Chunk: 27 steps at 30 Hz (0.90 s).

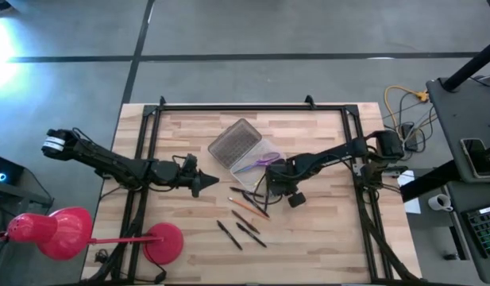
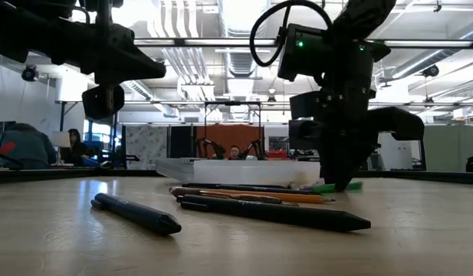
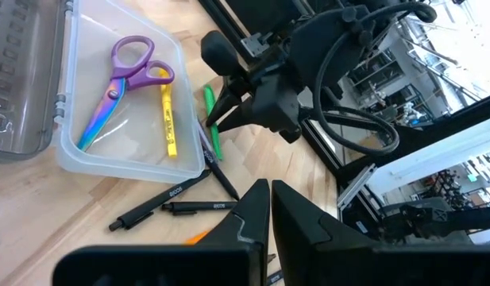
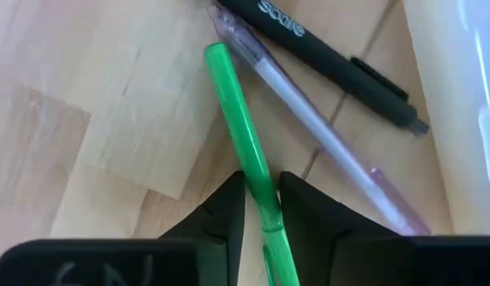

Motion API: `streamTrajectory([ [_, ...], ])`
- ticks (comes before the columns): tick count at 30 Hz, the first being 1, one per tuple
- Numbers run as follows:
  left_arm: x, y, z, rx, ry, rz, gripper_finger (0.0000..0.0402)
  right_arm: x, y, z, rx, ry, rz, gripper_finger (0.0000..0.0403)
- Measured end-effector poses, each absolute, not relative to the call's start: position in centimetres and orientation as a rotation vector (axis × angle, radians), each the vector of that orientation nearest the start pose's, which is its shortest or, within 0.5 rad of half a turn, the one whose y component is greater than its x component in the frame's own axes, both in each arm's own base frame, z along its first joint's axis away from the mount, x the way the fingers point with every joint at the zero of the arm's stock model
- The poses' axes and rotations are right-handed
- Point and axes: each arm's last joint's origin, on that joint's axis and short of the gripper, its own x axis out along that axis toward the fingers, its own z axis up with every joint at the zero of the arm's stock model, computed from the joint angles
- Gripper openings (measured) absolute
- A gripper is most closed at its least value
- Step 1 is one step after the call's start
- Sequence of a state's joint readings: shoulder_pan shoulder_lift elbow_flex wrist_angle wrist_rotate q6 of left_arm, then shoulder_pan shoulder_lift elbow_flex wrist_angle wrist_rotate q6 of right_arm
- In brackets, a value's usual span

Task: Pick & place school supplies into a supply box
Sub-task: Put the green pen into the supply box

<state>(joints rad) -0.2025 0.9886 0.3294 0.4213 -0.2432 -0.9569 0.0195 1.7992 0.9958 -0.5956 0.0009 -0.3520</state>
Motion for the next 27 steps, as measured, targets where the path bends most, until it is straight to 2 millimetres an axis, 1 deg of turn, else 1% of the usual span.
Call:
streamTrajectory([
  [5,19.6,-3.3,19.9,-0.906,0.193,0.148,0.0001,30.7,0.6,13.0,-0.206,1.416,0.240,0.0046],
  [8,19.6,-3.3,19.9,-0.908,0.193,0.148,0.0001,30.0,0.8,13.0,-0.145,1.488,0.214,0.0029],
  [12,19.6,-3.3,19.9,-0.914,0.193,0.149,0.0001,29.3,1.0,13.2,0.021,1.542,0.224,0.0018],
  [17,19.6,-3.3,19.9,-0.914,0.193,0.149,0.0001,28.5,1.5,14.3,0.193,1.558,0.264,0.0016],
  [19,19.6,-3.3,19.9,-0.914,0.193,0.149,0.0001,28.4,1.6,15.6,0.200,1.528,0.253,0.0015],
  [21,19.6,-3.3,19.9,-0.914,0.193,0.149,0.0001,28.1,1.3,17.0,0.158,1.496,0.197,0.0015],
  [24,19.6,-3.3,19.9,-0.914,0.193,0.149,0.0001,28.1,0.9,18.8,0.063,1.417,0.106,0.0015],
  [27,19.6,-3.3,19.9,-0.914,0.193,0.149,0.0001,28.8,0.7,21.2,-0.071,1.300,0.036,0.0014],
])
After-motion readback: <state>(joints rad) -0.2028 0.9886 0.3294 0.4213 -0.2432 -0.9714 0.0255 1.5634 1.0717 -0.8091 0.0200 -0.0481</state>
